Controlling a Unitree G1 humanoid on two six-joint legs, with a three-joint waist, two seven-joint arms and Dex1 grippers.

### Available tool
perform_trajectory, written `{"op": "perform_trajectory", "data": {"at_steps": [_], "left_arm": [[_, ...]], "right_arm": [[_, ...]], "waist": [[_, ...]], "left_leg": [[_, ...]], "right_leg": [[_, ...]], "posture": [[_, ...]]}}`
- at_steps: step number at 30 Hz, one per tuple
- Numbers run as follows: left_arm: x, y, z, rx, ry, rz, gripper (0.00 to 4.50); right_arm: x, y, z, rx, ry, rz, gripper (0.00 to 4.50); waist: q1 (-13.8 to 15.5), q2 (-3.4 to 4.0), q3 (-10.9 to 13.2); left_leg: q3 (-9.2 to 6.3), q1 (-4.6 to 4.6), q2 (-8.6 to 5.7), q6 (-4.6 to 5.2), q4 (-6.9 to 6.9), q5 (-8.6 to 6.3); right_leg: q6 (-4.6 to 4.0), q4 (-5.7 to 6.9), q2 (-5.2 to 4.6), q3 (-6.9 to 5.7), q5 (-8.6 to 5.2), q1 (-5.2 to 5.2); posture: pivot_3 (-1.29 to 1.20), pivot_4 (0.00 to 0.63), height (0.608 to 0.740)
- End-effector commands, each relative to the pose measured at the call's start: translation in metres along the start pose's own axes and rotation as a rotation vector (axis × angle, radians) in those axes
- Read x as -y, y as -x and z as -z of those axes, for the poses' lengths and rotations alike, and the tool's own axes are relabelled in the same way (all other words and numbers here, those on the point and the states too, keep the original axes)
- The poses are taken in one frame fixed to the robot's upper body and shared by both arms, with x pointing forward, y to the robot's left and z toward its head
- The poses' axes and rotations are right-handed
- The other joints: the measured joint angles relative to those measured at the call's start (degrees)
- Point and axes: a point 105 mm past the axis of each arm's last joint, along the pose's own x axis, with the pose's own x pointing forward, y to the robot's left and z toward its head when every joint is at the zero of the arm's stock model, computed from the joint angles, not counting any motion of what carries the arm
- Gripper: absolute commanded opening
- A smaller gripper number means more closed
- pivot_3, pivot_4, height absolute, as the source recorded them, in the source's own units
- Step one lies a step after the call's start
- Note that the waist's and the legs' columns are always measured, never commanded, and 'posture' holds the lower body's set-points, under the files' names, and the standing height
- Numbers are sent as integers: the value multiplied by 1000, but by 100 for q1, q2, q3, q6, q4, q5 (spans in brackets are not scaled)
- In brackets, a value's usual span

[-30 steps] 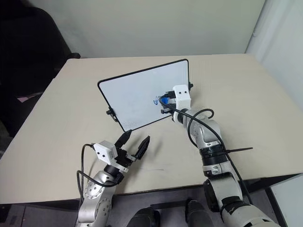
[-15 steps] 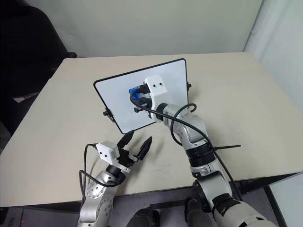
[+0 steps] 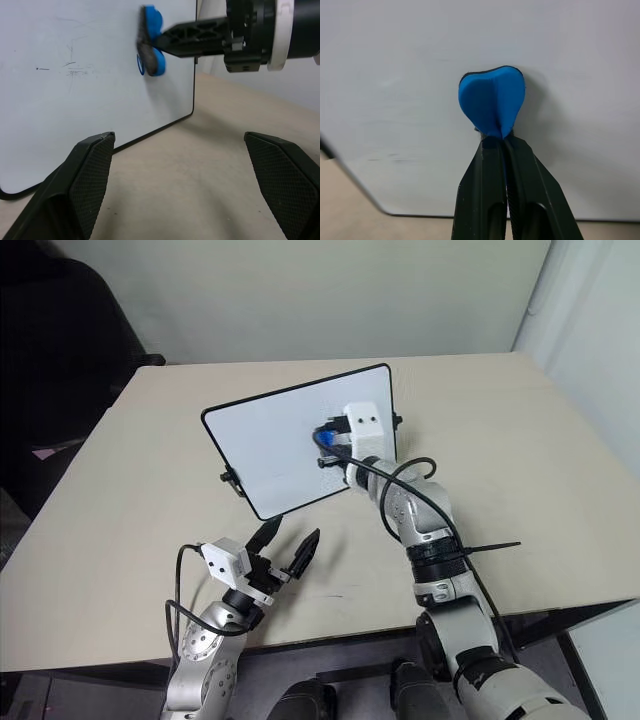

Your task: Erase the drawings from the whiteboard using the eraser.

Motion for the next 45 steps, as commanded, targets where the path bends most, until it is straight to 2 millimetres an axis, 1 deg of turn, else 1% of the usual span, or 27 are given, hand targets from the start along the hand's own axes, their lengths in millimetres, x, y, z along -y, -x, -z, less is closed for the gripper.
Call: {"op": "perform_trajectory", "data": {"at_steps": [1, 4, 7, 8, 10, 13, 18, 22, 29, 31, 32, 36, 39, 45], "left_arm": [[1, -1, -13, 43, -18, 11, 4500], [2, -2, -13, 43, -16, 16, 4500], [2, -2, -13, 42, -14, 19, 4500], [3, -2, -13, 42, -14, 20, 4500], [3, -2, -13, 42, -15, 23, 4500], [3, -3, -13, 42, -17, 24, 4500], [3, -4, -13, 42, -17, 24, 4500], [3, -4, -13, 43, -17, 23, 4500], [5, -4, -12, 44, -14, 19, 4500], [5, -4, -11, 44, -14, 18, 4500], [5, -4, -11, 44, -14, 17, 4500], [5, -4, -11, 44, -13, 15, 4500], [5, -5, -11, 45, -14, 15, 4500], [4, -5, -11, 44, -15, 16, 4500]], "right_arm": [[17, 4, -12, 49, 14, 87, 28], [25, 5, -10, 38, 12, 123, 28], [25, 4, -8, 33, 10, 122, 28], [21, 3, -7, 30, 12, 110, 28], [3, 1, -3, 20, 43, 52, 28], [-15, -1, 0, 14, 66, -15, 28], [-40, -3, 4, 2, 91, -96, 28], [-50, -5, 5, -4, 103, -128, 28], [-66, -5, -2, 16, 115, -187, 28], [-64, -5, -3, 16, 108, -180, 28], [-61, -6, -3, 12, 105, -164, 28], [-38, -9, 0, -1, 80, -71, 28], [-23, -9, -3, -4, 39, -17, 28], [-8, -8, -8, 7, 20, 33, 28]], "waist": [[-1, 0, 0], [-2, 0, 0], [-7, 0, 0], [-8, 0, 0], [-8, 0, 0], [-17, 0, 0], [-22, 0, 0], [-28, 0, 0], [-27, 0, 0], [-27, 0, 0], [-27, 0, 0], [-24, 0, 0], [-19, 0, 0], [-6, 0, 0]], "left_leg": [[0, 1, 0, 0, 0, 0], [0, 2, 0, -2, -2, -2], [-1, 2, 1, -8, -4, -7], [0, 2, 1, -9, -4, -8], [0, 2, 1, -9, -4, -8], [0, 2, 1, -9, -4, -8], [0, 0, 5, -13, -8, -11], [0, -1, 5, -16, -9, -13], [0, -2, 6, -16, -8, -13], [0, -2, 6, -18, -8, -15], [0, -2, 6, -20, -9, -16], [0, -2, 6, -21, -8, -17], [0, -2, 6, -18, -6, -14], [0, -2, 3, -11, -2, 3]], "right_leg": [[1, 0, 0, 0, 2, -1], [10, 0, 0, 0, 16, -4], [11, 0, 1, 0, 16, -7], [12, -1, 1, 0, 16, -8], [12, -1, 1, 0, 17, -8], [11, -1, 1, 0, 17, -9], [13, -1, 4, -2, 16, -16], [13, -3, 5, -2, 16, -17], [12, -3, 5, -2, 16, -17], [13, -4, 5, -2, 16, -17], [12, -3, 5, -2, 16, -17], [12, -3, 4, -2, 16, -18], [9, -2, 4, -2, 18, -16], [-5, -7, 4, -1, 27, -14]], "posture": [[0, 150, 740], [0, 150, 740], [0, 150, 740], [0, 150, 740], [0, 150, 740], [0, 150, 740], [0, 150, 740], [0, 150, 740], [0, 150, 740], [0, 150, 740], [0, 150, 740], [0, 150, 740], [0, 150, 740], [0, 150, 740]]}}
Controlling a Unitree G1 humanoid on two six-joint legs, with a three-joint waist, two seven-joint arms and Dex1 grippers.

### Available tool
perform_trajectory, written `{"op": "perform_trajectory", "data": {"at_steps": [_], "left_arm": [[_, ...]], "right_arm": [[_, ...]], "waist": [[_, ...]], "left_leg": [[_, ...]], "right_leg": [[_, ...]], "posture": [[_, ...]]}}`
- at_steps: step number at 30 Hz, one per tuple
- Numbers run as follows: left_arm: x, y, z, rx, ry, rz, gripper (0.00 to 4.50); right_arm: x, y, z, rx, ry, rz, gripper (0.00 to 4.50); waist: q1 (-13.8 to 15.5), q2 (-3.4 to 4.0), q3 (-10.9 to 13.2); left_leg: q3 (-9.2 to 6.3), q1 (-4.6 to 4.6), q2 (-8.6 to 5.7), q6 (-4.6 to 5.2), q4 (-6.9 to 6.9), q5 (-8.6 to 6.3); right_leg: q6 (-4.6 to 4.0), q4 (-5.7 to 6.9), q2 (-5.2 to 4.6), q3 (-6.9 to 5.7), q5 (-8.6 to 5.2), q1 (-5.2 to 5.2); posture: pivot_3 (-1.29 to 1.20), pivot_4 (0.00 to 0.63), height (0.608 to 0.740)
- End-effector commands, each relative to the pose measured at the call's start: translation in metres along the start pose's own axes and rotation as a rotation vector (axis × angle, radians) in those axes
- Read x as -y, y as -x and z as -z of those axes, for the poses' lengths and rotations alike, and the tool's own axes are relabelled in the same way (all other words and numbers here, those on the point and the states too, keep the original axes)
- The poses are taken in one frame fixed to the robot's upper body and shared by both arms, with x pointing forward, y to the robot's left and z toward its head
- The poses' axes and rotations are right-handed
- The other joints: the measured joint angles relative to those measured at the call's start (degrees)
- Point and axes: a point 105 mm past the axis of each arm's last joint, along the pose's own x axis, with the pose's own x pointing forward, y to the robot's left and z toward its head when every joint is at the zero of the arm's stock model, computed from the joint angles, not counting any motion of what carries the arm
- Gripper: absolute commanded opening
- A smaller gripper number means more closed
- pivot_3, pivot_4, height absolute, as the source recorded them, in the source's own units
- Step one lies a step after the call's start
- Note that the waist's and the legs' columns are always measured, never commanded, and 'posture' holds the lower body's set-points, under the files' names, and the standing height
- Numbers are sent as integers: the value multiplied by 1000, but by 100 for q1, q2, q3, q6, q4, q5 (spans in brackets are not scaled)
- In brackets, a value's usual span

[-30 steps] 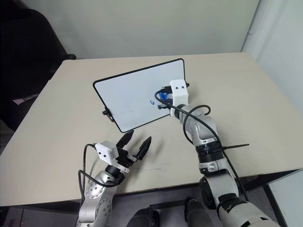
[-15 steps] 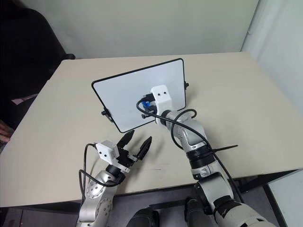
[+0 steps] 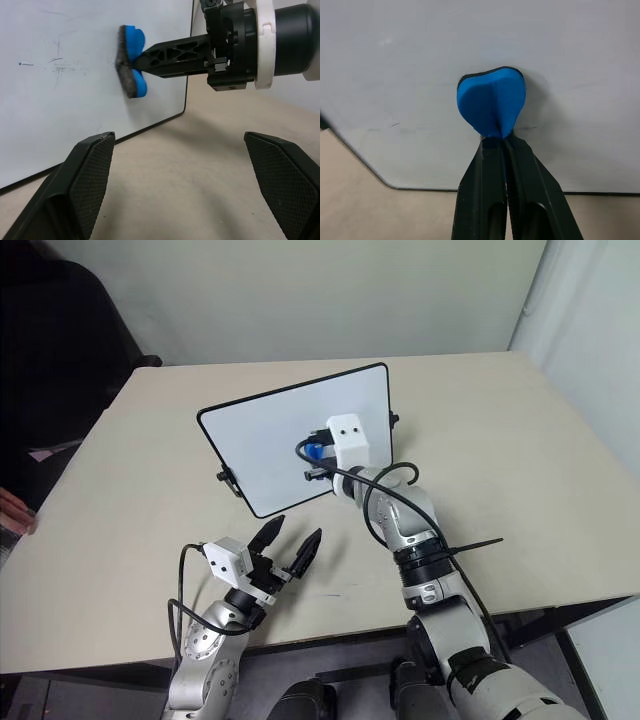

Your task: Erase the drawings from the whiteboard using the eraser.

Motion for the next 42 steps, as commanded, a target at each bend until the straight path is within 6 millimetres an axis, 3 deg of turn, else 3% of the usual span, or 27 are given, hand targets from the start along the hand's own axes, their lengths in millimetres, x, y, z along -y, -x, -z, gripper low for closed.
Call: {"op": "perform_trajectory", "data": {"at_steps": [1, 10, 19, 33, 37, 42], "left_arm": [[1, -4, -12, 45, -29, 12, 4500], [0, -4, -13, 46, -29, 16, 4500], [3, -5, -14, 49, -26, 19, 4500], [3, -2, -14, 52, -22, 13, 4500], [4, -1, -14, 52, -20, 13, 4500], [2, -1, -14, 51, -20, 12, 4500]], "right_arm": [[11, 5, -22, 73, 2, 53, 28], [21, 5, -19, 57, -2, 94, 28], [-14, -1, -5, 8, 48, -17, 28], [-64, 1, -9, 41, 86, -188, 28], [-58, 4, -11, 57, 75, -177, 28], [-29, 10, -10, 58, 50, -102, 28]], "waist": [[0, 0, 0], [-7, 0, 0], [-26, 0, 0], [-57, 0, 0], [-49, 0, 0], [-16, 0, 0]], "left_leg": [[0, 0, 0, -1, 0, 4], [-1, 5, 0, -11, -1, -1], [-1, 8, 1, -15, -3, -5], [-1, -5, 8, -27, -14, -16], [-1, -8, 7, -27, -12, -22], [-1, -8, 7, -24, -12, -28]], "right_leg": [[0, -1, 0, 0, 0, 0], [4, 0, 0, -1, 4, -3], [2, 0, 1, -1, 5, -5], [3, 0, 7, -5, 5, -29], [2, -3, 6, -5, 5, -30], [-14, -3, 5, -6, 15, -30]], "posture": [[0, 150, 740], [0, 150, 740], [0, 150, 740], [0, 150, 740], [0, 150, 740], [0, 150, 740]]}}
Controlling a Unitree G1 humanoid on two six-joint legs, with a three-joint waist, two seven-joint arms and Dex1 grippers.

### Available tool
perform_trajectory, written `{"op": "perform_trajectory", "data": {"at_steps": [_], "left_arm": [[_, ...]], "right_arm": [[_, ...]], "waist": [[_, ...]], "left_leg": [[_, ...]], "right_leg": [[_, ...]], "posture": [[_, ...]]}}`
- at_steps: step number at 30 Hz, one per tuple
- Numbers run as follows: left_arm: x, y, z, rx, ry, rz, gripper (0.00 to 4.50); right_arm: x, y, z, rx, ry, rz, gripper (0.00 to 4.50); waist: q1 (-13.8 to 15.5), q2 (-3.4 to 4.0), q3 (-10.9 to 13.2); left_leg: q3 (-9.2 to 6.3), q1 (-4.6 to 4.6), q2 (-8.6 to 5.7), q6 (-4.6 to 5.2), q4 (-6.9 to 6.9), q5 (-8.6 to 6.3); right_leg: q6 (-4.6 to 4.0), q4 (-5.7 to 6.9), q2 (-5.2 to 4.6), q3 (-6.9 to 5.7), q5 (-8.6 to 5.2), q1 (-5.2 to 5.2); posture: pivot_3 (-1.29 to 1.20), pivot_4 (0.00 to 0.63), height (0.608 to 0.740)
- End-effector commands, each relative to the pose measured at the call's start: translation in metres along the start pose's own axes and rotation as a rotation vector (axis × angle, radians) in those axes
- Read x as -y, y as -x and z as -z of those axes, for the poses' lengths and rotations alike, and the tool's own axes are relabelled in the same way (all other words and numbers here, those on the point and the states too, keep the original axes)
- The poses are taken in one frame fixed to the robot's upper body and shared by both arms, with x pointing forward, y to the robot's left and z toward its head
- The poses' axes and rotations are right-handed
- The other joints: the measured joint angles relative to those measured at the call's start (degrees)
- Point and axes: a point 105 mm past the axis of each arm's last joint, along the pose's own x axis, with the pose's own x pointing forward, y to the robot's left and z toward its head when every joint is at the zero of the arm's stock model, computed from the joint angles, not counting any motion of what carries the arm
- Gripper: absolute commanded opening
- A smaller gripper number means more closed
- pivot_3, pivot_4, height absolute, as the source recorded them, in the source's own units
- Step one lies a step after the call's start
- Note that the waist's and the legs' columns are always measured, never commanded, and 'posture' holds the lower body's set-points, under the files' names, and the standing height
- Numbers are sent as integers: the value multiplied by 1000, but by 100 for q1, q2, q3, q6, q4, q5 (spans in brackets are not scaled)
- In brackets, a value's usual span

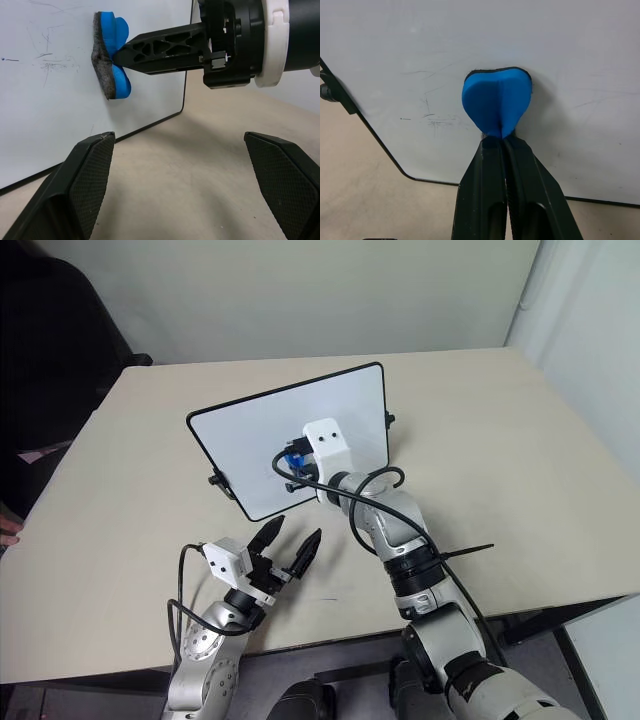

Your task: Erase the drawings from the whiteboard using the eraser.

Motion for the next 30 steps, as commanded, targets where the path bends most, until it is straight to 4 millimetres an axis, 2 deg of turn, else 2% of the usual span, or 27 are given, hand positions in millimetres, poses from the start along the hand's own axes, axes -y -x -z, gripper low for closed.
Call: {"op": "perform_trajectory", "data": {"at_steps": [1, 8, 12, 17, 24, 28, 30], "left_arm": [[2, -2, -13, 49, -20, 11, 4500], [-1, -6, -11, 43, -16, 23, 4500], [-1, -8, -10, 41, -16, 30, 4500], [-1, -11, -9, 39, -17, 38, 4500], [2, -11, -7, 36, -19, 40, 4500], [3, -12, -6, 36, -14, 38, 4500], [3, -13, -5, 35, -11, 39, 4500]], "right_arm": [[17, 13, -15, 69, -26, 39, 28], [67, 31, -10, 54, -36, 192, 28], [84, 41, -10, 55, -37, 245, 28], [91, 56, -9, 57, -36, 254, 28], [77, 97, -3, -25, -122, 138, 28], [87, 124, 18, -195, -120, 194, 28], [100, 138, 32, -283, -77, 262, 28]], "waist": [[22, 0, 0], [93, -1, -1], [92, -1, -1], [92, -1, -1], [100, -1, -1], [107, -2, -1], [120, -2, -1]], "left_leg": [[0, 0, 0, 0, 0, 0], [1, 0, -8, 3, 8, -1], [1, 0, -8, 10, 7, -6], [1, 1, -7, 13, 6, -8], [8, 2, -11, 18, 11, -10], [9, 12, -13, 23, 15, -7], [9, 28, -16, 24, 15, -7]], "right_leg": [[-1, 0, 0, 0, 0, 1], [-10, -1, -10, 1, 6, 9], [-15, 1, -9, 0, 10, 6], [-11, 0, -8, -2, 7, 7], [-4, 0, -8, -1, 3, 15], [19, -1, -7, -1, -12, 34], [32, -4, -8, 0, -20, 51]], "posture": [[0, 150, 740], [0, 150, 740], [0, 150, 740], [0, 150, 740], [0, 150, 740], [0, 150, 740], [0, 150, 740]]}}
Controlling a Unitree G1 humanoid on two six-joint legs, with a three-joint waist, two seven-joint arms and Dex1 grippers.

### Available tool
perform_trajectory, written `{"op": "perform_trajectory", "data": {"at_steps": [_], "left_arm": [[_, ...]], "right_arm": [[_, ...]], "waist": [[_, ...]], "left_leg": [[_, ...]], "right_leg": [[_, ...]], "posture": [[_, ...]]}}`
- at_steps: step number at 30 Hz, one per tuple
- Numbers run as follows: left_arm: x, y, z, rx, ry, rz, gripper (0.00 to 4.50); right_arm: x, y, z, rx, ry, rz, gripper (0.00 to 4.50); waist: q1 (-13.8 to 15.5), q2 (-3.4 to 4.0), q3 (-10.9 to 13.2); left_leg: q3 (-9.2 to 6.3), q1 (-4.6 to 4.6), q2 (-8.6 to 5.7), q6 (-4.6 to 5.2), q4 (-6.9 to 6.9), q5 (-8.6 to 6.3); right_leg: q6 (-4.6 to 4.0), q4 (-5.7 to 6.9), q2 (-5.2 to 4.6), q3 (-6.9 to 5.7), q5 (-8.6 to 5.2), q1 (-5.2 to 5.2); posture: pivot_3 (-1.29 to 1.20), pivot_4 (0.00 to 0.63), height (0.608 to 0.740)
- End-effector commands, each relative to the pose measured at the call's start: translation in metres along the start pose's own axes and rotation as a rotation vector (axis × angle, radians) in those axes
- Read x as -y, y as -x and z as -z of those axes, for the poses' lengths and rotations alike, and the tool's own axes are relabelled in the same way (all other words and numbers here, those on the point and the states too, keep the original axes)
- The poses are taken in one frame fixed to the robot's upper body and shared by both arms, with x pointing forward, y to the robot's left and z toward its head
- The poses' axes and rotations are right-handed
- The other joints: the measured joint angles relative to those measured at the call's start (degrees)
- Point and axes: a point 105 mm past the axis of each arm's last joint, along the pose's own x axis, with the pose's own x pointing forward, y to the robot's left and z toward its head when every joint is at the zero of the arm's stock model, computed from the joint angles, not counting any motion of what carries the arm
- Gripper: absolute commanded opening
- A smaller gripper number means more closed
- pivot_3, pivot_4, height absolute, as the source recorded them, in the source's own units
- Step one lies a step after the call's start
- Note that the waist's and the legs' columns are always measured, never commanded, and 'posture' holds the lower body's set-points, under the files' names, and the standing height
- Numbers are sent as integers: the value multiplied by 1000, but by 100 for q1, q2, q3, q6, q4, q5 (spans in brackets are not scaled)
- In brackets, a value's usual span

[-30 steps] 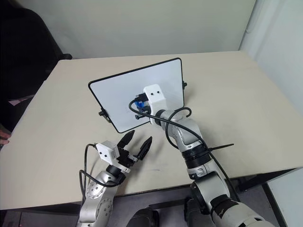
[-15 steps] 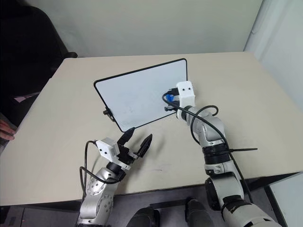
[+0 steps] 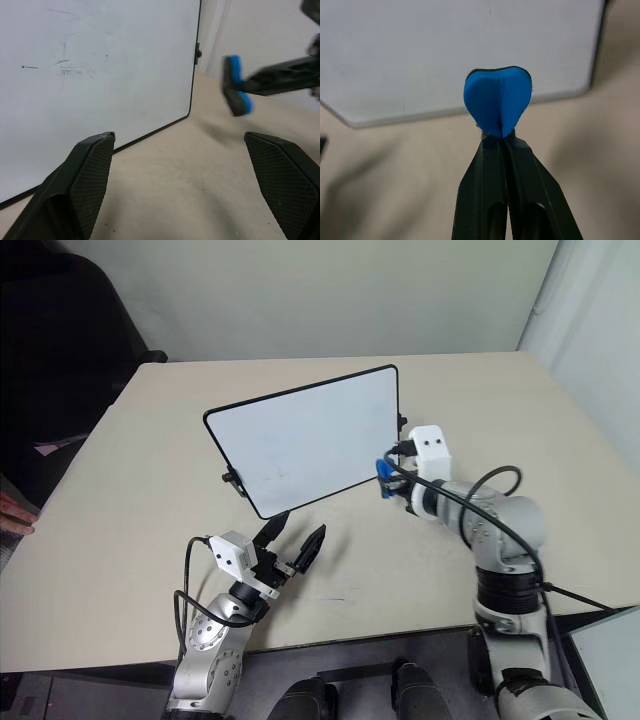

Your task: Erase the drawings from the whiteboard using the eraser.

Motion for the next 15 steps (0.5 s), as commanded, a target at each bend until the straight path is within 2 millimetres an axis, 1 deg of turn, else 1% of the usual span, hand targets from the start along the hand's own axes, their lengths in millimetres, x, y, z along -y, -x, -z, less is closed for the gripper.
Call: {"op": "perform_trajectory", "data": {"at_steps": [1, 6, 8, 10, 13, 15], "left_arm": [[3, -3, -6, 32, -15, 8, 4500], [6, -6, -4, 29, 1, 22, 4500], [7, -8, -2, 28, 5, 25, 4500], [8, -8, -1, 26, 8, 27, 4500], [8, -9, 0, 26, 9, 27, 4500], [7, -9, 0, 26, 10, 24, 4500]], "right_arm": [[18, 16, 17, -92, 49, 74, 28], [38, 22, 50, -222, 72, 112, 28], [44, 22, 57, -244, 79, 129, 28], [46, 21, 59, -246, 83, 128, 28], [45, 21, 57, -232, 80, 119, 730], [45, 21, 53, -198, 106, 127, 1453]], "waist": [[14, 0, 0], [8, 2, 0], [14, 1, -1], [17, 1, -1], [45, 1, 0], [52, 1, 0]], "left_leg": [[-2, 5, -1, 1, 0, 0], [0, 20, -6, 3, -2, 1], [-4, 34, -8, 3, -4, 1], [-9, 49, -7, 5, -5, 2], [-12, 54, -10, 11, -4, 5], [-13, 54, -15, 14, -4, 3]], "right_leg": [[25, 0, -1, 1, -15, 7], [33, 3, -3, 10, -18, 15], [36, 4, 1, 9, -18, 28], [41, 3, 5, 9, -22, 47], [50, -1, 4, 10, -28, 64], [55, -7, 1, 12, -31, 69]], "posture": [[0, 150, 740], [0, 150, 740], [0, 150, 740], [0, 150, 740], [0, 150, 740], [0, 150, 740]]}}
